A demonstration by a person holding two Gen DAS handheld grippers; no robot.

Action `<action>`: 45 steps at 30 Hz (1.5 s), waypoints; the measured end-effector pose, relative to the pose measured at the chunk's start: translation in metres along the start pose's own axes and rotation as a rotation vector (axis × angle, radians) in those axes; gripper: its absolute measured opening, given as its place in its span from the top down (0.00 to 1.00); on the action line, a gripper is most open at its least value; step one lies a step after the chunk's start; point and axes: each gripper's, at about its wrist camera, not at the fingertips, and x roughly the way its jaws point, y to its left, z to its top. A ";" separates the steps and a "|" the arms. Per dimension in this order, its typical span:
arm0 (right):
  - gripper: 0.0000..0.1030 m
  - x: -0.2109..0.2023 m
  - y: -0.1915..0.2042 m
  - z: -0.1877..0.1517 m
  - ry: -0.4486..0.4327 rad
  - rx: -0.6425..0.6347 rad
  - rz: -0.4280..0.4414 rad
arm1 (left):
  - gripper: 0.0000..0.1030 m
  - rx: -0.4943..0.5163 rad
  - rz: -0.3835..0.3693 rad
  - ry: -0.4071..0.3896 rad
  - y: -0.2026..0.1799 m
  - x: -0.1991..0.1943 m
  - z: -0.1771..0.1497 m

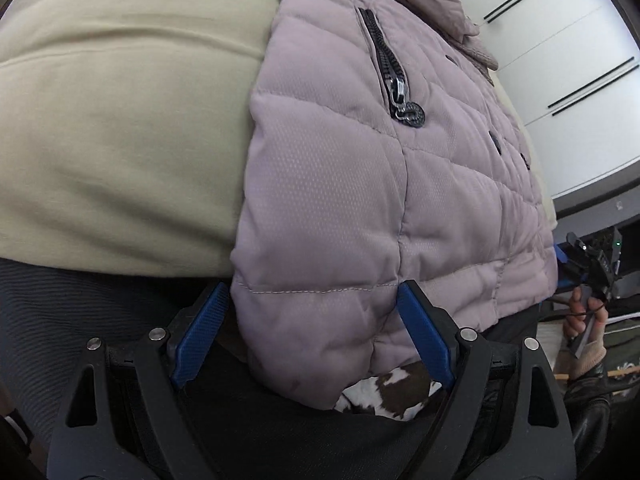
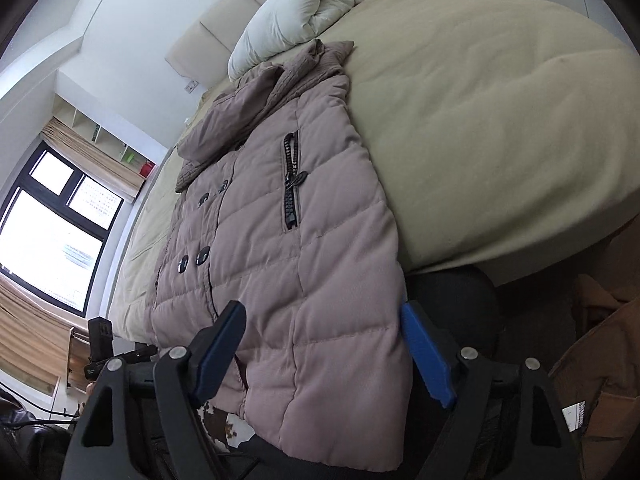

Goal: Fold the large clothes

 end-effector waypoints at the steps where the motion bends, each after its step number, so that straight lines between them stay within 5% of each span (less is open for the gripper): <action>1: 0.20 0.001 -0.001 -0.001 0.004 0.004 0.010 | 0.17 0.012 -0.005 0.012 -0.001 0.003 0.000; 15: 0.40 0.008 -0.025 -0.009 0.074 0.070 0.026 | 0.17 0.039 -0.050 0.070 -0.007 0.017 0.002; 21: 0.39 0.015 -0.022 -0.006 0.117 0.048 0.057 | 0.17 0.026 -0.070 0.066 -0.008 0.021 0.004; 29: 0.45 0.029 -0.005 -0.010 0.217 0.000 0.116 | 0.51 0.010 -0.111 0.088 -0.017 0.033 0.004; 35: 0.71 0.029 -0.002 -0.013 0.237 -0.028 0.098 | 0.81 0.044 -0.150 0.089 -0.027 0.025 0.008; 40: 0.87 0.019 0.009 -0.008 0.170 -0.074 0.118 | 0.88 0.045 -0.249 0.009 -0.037 -0.009 0.018; 45: 0.89 -0.001 0.024 0.008 0.057 -0.105 0.163 | 0.88 0.019 -0.378 -0.117 -0.041 -0.049 0.036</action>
